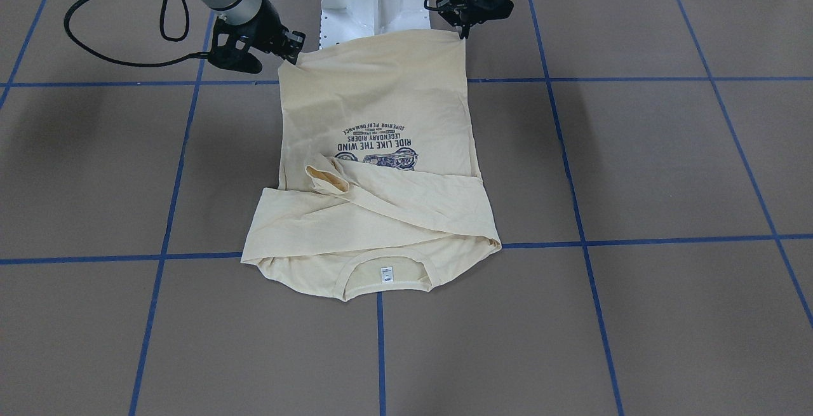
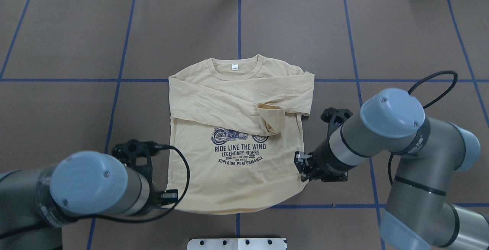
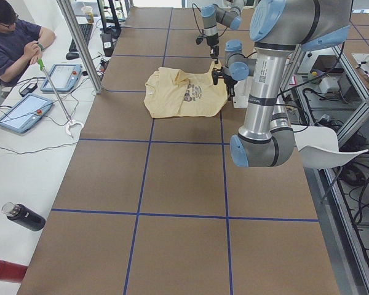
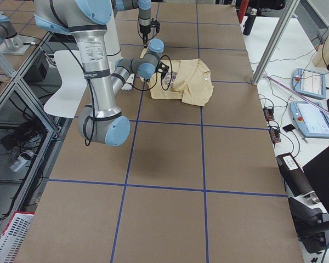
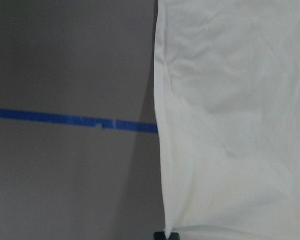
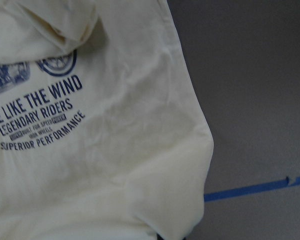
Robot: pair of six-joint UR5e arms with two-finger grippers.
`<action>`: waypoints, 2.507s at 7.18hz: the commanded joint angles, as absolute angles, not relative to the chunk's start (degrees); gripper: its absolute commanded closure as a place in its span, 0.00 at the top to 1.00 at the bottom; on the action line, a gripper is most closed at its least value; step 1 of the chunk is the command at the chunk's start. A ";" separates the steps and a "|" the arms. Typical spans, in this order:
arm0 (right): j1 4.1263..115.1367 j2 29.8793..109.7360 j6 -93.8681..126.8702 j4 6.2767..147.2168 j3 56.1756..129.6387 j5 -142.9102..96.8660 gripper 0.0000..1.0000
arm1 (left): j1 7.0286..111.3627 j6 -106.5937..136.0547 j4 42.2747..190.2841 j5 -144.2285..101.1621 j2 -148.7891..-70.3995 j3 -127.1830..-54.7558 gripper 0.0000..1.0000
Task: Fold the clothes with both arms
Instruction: 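Lift the hem with both grippers and carry it toward the collar, then lower the hem onto the collar edge with both grippers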
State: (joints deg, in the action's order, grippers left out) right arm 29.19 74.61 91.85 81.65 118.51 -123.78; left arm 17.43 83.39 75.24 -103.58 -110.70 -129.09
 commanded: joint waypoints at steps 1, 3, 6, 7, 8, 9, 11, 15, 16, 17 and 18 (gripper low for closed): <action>39.07 71.13 85.63 81.82 114.63 -123.84 0.00 | 33.06 74.57 75.23 -110.62 -112.32 -128.41 0.00; 45.85 64.20 82.63 81.65 108.05 -123.57 0.00 | 41.45 70.41 75.58 -114.34 -119.05 -119.85 0.00; 48.77 54.08 78.15 81.21 94.36 -121.38 0.00 | 45.33 69.52 84.33 -114.26 -121.99 -107.54 0.00; 48.78 52.31 77.18 77.99 89.52 -119.03 0.00 | 46.05 69.43 90.38 -114.08 -122.08 -101.83 0.00; 48.69 52.12 77.26 72.39 84.86 -118.40 0.00 | 46.23 69.61 97.75 -114.00 -122.08 -96.30 0.00; 48.69 51.16 77.26 69.64 81.42 -118.39 0.00 | 46.40 70.04 102.26 -113.99 -122.86 -92.76 0.00; 48.43 47.91 77.08 69.52 75.61 -116.47 0.00 | 46.32 70.05 104.94 -113.99 -126.11 -86.16 0.00; 45.97 44.82 77.08 69.52 70.22 -115.67 0.00 | 45.97 71.71 112.56 -113.91 -127.96 -79.47 0.00; 45.18 44.91 77.08 69.52 70.22 -114.71 0.00 | 45.27 73.28 114.15 -113.91 -128.84 -77.63 0.00; 45.00 45.35 76.99 69.52 70.22 -114.52 0.00 | 45.00 73.13 114.26 -113.91 -128.67 -77.17 0.00; 44.74 45.79 76.56 69.52 70.14 -114.09 0.00 | 44.39 73.04 114.17 -113.82 -128.41 -76.56 0.00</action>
State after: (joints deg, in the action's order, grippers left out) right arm 45.14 45.32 76.91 69.52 70.23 -114.61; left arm 45.03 72.91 113.87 -113.88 -128.52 -77.49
